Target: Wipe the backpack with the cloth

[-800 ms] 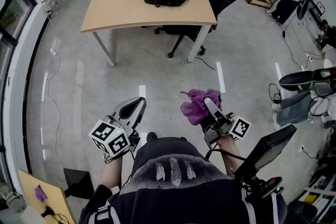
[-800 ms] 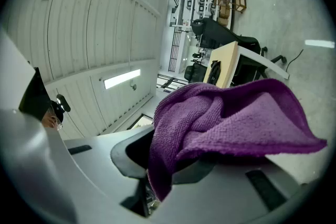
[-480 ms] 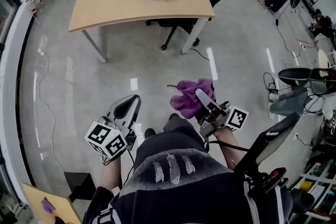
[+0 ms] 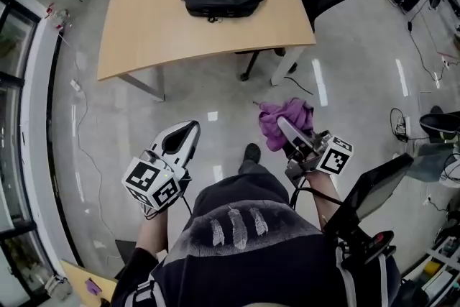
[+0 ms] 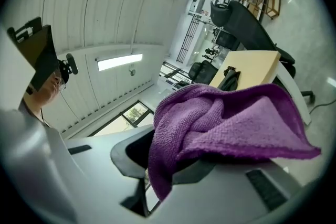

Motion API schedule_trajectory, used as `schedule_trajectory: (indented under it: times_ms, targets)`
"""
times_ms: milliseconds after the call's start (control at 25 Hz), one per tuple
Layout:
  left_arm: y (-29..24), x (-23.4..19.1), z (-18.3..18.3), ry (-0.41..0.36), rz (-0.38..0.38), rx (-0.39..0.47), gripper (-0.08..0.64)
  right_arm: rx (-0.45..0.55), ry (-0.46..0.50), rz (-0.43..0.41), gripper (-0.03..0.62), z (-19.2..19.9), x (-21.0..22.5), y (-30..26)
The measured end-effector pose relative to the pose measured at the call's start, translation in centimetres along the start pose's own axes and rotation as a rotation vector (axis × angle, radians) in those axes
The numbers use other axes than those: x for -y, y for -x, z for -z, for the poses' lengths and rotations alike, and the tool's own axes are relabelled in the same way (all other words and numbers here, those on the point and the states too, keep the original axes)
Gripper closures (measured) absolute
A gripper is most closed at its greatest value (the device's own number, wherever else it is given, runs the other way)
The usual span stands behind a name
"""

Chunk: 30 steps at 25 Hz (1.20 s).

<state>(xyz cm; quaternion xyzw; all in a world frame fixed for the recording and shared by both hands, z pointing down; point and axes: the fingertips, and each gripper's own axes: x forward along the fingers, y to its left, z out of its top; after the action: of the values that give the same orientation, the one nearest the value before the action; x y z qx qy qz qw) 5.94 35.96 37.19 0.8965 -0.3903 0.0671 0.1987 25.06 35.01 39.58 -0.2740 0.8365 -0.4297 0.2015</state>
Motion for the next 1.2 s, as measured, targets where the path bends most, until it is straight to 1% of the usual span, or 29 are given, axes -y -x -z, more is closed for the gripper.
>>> schedule_trajectory:
  times_ms: [80,160,280,400,480,560,640,760,880,1000,1080,1200]
  targets:
    - [-3.1,-1.9,-1.9,-0.04,-0.033,-0.017,0.554,-0.026,0.028,0.017,0.523,-2.6,2.0,-1.7]
    - [-5.4,-3.8,-2.4,-0.064,-0.051,-0.039,0.554,-0.067,0.096,0.067,0.523,-3.9,4.1,-3.1]
    - [-8.2,-6.6,-2.1,-0.088,-0.049,-0.067,0.554,-0.13,0.209,0.156,0.523,-5.0,7.1,-4.8]
    - [-10.7,-9.9,-3.0,-0.141,-0.038,-0.093,0.554,-0.154,0.24,0.215,0.523,-6.5,9.7,-7.7]
    - [-12.7,-13.1,-3.7,-0.152,-0.019,-0.102,0.554,-0.159,0.248,0.257,0.522,-7.8,11.5,-10.5]
    - [-15.0,-16.9,-4.5,-0.152,0.007,-0.107,0.554,-0.162,0.267,0.313,0.523,-9.2,13.5,-13.4]
    - [-17.2,-20.7,-5.5,-0.168,0.032,-0.123,0.554,-0.149,0.268,0.374,0.522,-10.5,15.1,-16.4]
    - [-19.7,-25.9,-7.7,-0.191,0.076,-0.164,0.554,-0.11,0.245,0.445,0.522,-12.7,16.0,-21.1]
    - [-22.5,-30.2,-9.1,-0.214,0.135,-0.209,0.554,-0.076,0.293,0.539,0.523,-15.4,17.1,-24.5]
    - [-25.5,-34.0,-8.9,-0.246,0.142,-0.266,0.554,-0.033,0.324,0.6,0.523,-17.8,18.7,-27.1]
    - [-27.4,-35.7,-8.5,-0.235,0.135,-0.288,0.554,-0.05,0.355,0.648,0.523,-19.4,20.5,-28.1]
    - [-29.9,-37.6,-7.8,-0.202,0.101,-0.321,0.554,-0.09,0.413,0.707,0.523,-21.6,23.7,-29.2]
